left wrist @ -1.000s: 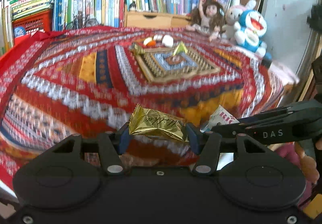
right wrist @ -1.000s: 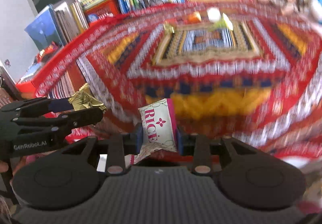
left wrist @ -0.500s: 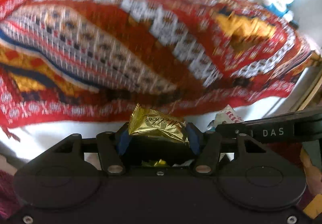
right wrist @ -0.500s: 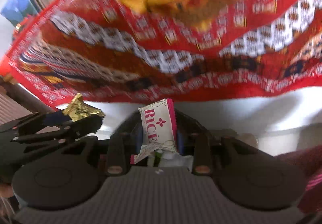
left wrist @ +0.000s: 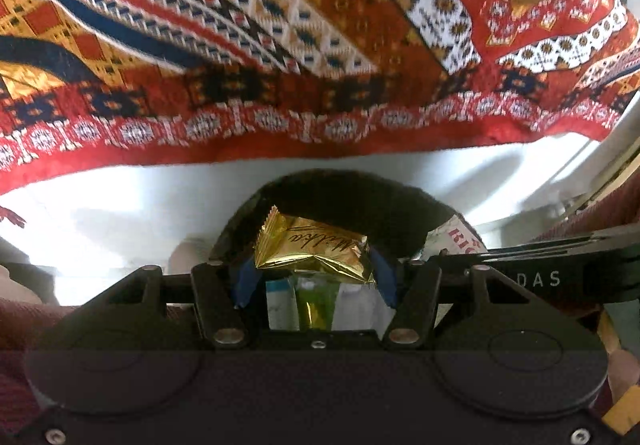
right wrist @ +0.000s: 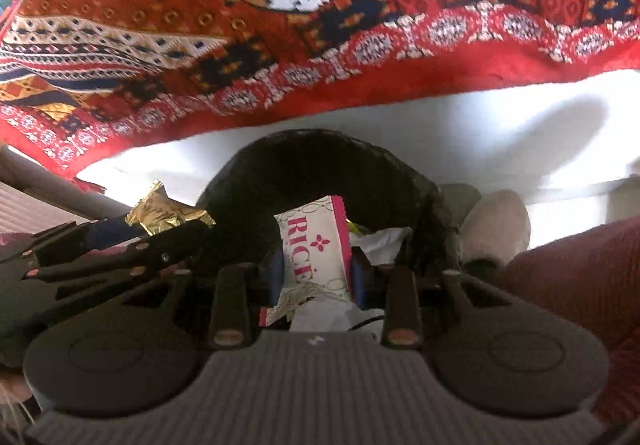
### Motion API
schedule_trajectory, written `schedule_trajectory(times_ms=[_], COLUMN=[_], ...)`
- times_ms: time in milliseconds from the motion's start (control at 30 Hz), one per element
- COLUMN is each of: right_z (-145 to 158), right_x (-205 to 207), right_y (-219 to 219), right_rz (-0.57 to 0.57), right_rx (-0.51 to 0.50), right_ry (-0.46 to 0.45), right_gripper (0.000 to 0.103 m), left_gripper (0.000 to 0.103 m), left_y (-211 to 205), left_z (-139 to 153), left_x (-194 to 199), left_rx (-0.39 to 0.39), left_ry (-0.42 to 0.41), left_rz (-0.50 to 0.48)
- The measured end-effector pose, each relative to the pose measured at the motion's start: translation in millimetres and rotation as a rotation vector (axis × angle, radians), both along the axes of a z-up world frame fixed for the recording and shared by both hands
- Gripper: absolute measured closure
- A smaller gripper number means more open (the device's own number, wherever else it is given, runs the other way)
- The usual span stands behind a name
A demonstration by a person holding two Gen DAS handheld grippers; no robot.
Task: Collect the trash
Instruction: 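Lower both items into the black bag and open both grippers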
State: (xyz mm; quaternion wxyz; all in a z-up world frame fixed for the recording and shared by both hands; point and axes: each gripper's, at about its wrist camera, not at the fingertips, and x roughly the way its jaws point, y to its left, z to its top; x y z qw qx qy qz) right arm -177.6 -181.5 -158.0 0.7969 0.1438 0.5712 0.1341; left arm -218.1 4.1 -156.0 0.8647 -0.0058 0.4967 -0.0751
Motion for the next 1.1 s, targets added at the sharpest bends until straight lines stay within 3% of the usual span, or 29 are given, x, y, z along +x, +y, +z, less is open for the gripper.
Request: schedule_trajectory(times_ms=[367,800,1100], right_z=[-12.9,-14.8,-12.7], right_x=[-0.7,6.6,7.1], right_y=[1.0,1.9,2.4], right_rz=[-0.003,-0.009,-0.004], right_rx=[-0.011,-0.008,-0.011], right_ry=[0.030,0.030,0.010], right_gripper=[0.062,0.059,0.042], left_gripper=[0.047,0.045,0.037], left_y=[-1.1,0.7,1.8], left_z=[-21.7,-24.1,-25.2], left_x=[3.0,13.0,14.5], left_rx=[0.001,0.000,0.000], left_ry=[0.055,0.077,0.095], left_rz=[0.003,0.008,0.031])
